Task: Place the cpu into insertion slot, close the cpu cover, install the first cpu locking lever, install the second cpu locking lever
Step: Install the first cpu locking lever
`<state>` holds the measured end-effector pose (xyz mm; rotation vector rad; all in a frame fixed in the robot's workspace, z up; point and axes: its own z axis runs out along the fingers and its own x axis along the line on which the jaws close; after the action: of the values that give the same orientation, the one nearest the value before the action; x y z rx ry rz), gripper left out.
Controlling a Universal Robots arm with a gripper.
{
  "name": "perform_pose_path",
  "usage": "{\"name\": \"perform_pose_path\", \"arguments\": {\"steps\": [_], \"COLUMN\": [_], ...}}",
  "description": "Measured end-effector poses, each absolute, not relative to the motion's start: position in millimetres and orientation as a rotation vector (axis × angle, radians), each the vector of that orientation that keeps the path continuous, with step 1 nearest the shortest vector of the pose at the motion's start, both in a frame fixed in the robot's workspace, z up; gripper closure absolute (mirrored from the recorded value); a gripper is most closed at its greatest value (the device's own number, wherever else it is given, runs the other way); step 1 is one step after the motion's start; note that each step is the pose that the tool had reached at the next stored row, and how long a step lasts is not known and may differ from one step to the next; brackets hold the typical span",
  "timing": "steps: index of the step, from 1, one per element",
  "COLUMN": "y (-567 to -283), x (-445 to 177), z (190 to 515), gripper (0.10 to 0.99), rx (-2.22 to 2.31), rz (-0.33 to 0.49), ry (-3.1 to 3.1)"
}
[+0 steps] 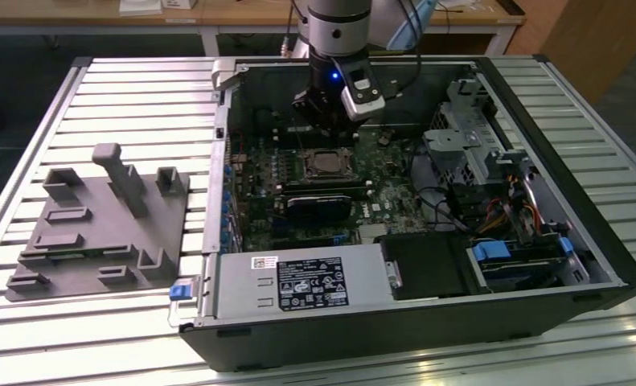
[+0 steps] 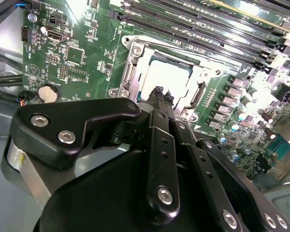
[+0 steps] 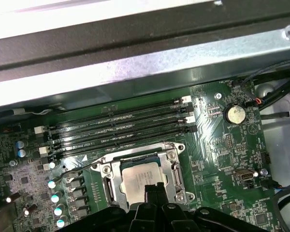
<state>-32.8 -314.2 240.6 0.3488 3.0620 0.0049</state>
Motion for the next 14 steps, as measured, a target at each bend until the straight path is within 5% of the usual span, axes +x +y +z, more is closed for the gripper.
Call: {"name": "perform_pose_path", "arguments": {"steps": [14], "y": [-314.2], "x": [-39.3], "z": [240.6], "gripper": [0.980], "rx": [0.349], "rz": [0.005], "ry": [3.062]}}
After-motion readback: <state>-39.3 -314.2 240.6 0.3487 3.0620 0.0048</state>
